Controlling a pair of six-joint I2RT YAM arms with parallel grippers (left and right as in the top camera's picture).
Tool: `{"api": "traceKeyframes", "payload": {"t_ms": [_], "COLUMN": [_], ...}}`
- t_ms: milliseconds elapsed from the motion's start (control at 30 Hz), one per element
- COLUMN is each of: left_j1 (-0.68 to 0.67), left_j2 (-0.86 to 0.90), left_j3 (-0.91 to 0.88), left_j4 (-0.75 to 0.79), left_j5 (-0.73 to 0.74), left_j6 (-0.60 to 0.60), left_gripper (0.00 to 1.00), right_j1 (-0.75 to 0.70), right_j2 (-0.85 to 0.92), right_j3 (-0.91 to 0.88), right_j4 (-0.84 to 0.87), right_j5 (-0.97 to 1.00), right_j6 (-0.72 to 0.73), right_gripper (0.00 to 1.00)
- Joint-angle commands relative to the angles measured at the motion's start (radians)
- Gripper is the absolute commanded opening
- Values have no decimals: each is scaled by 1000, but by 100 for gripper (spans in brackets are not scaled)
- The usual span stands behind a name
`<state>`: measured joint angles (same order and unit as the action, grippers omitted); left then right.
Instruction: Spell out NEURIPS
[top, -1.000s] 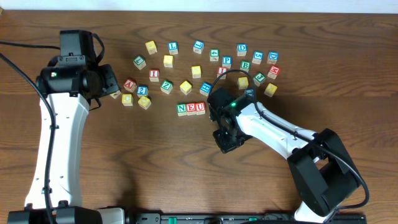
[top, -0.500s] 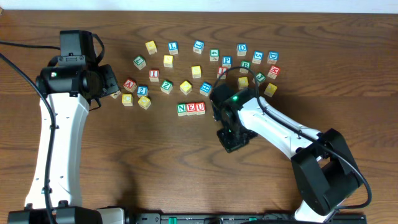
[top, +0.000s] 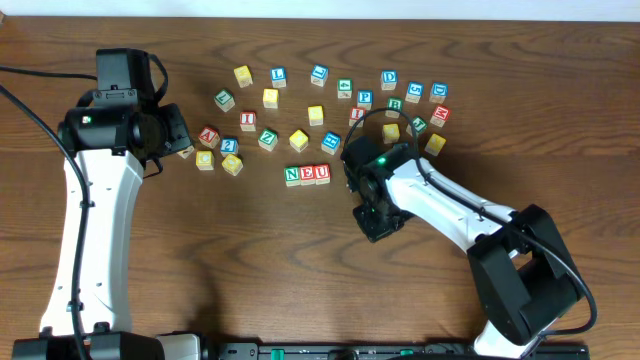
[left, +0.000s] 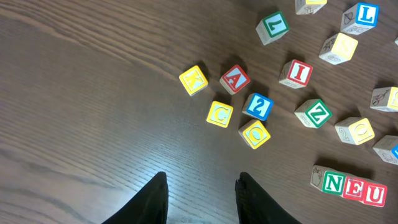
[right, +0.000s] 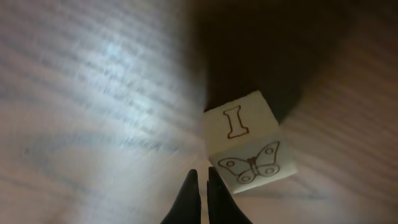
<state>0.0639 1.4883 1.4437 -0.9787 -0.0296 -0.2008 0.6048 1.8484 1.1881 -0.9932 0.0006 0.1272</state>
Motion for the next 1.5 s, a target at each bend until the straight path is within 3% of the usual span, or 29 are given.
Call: {"api": "traceKeyframes", "payload": {"t_ms": [0,433,733,967,1467], "left_j1": [3,3,3,3,3], "left_j2": [-5,-5,-5,-5,-5], "left_j3": [2,2,2,2,2], "left_j4": [-10,-12,-11,-12,-12], "left_j5": [-8,-8,-8,-8,-8], "left_j6": [21,21,21,21,21], "left_gripper": [36,36,35,36,35], "right_j1": [-26,-82,-82,-82,-81], "right_j2": [9,9,-20,-56,-45], "right_j3": [-6,-6,84,80,-21], "right_j4": [13,148,74,20,89], "right_j5": [47,38,-31,82,93], "right_j6": [-10,23,77,142,142], "right_gripper": [1,1,1,1,1]}}
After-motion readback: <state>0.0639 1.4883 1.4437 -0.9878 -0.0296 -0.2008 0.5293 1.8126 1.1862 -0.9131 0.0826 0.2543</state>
